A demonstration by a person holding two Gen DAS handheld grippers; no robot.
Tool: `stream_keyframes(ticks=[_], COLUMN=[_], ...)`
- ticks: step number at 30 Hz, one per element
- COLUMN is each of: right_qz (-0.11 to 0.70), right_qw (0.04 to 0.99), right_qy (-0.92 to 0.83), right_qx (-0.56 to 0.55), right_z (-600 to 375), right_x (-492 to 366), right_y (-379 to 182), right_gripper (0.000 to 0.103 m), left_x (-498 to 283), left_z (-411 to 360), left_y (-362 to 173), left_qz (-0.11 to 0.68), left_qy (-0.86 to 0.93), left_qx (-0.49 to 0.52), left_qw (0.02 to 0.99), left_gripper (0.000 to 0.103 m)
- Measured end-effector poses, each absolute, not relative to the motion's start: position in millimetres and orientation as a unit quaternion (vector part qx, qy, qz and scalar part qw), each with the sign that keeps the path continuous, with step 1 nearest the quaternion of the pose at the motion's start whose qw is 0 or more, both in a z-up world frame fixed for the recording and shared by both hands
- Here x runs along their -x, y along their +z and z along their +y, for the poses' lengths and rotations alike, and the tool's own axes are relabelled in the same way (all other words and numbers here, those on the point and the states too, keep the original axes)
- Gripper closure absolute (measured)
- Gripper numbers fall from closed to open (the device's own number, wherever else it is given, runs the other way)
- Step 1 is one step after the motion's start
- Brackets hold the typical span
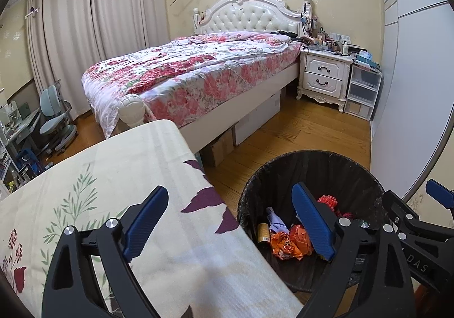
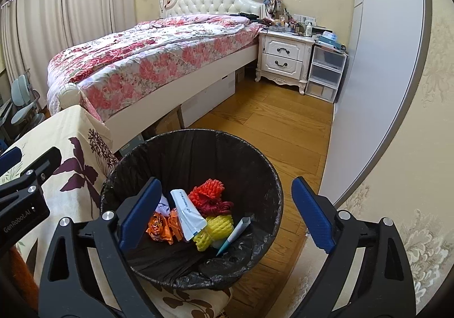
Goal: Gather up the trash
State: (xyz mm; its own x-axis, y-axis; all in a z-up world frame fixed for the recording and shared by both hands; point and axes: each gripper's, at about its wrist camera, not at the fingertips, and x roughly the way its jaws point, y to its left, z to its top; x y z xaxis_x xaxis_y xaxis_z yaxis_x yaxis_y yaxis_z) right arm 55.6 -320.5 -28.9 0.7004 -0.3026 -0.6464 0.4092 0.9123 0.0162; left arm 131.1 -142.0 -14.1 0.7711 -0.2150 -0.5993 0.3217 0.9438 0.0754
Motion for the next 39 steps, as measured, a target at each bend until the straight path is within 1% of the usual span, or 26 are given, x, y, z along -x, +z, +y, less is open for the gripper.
stream_keyframes(ticks=[15,27,39], right_qz=[0.325,0.301,0.292], right_qw=[0.93,0.942,0.946], right_qy=[-0.162,-0.14,-0.136], right_qx=[-0.064,-0.05,-0.042], right_z=[-279,-251,-244], right_x=[-11,22,38], right_y=[-9,9,13], right_gripper=[0.012,0.012,0.012], left_x=[-80,-38,-26], left_z=[-99,-69,-57], left_y=[-3,6,8], left_qz=[0.304,0.292,0.292], left_qy=[-0.121,-0.105,-0.093], left_qx=[-0.07,-0.056,-0.048], left_qw=[0.942,0.949,0.951], left_gripper=[0.012,0.012,0.012])
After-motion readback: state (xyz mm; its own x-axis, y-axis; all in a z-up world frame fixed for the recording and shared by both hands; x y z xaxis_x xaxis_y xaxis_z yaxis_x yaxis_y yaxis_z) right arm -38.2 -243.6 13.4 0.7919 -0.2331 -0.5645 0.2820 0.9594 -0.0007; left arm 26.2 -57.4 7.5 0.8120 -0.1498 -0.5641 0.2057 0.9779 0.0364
